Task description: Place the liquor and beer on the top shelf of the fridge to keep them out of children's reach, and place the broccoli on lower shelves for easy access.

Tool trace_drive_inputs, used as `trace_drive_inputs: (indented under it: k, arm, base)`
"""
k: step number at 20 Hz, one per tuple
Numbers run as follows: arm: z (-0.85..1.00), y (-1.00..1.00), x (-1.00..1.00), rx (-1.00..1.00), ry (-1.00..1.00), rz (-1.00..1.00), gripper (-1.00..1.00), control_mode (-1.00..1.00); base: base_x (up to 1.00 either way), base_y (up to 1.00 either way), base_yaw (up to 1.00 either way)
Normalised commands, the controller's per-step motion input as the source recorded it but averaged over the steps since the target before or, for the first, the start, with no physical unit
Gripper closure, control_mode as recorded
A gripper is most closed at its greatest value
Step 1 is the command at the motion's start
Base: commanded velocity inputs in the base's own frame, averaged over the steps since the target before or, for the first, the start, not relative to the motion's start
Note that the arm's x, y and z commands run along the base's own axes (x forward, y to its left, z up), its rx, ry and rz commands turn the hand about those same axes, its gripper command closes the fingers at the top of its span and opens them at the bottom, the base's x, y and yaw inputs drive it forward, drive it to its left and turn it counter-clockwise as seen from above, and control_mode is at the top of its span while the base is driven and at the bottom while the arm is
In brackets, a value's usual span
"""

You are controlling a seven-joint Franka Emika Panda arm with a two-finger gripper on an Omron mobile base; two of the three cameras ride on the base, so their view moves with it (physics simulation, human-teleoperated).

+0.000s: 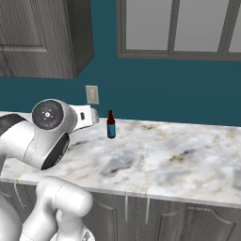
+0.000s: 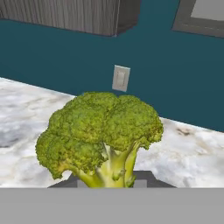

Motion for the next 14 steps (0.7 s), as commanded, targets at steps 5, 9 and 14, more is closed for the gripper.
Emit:
trace_drive_inputs:
  k: [5,9,14]
  arm:
    - [0.65,0.48,-0.13,0.0,0.0,-0.15,1.0,-1.0]
    - [0.07,0.13,-0.05,0.0,0.0,-0.27,1.0,-1.0]
    - [0.0,-0.03,0.0,0.07,0.0,-0.34,1.0,-1.0]
  base:
    - [0.0,0.0,0.0]
    - [0.0,0.0,0.0]
    - [0.0,0.0,0.0]
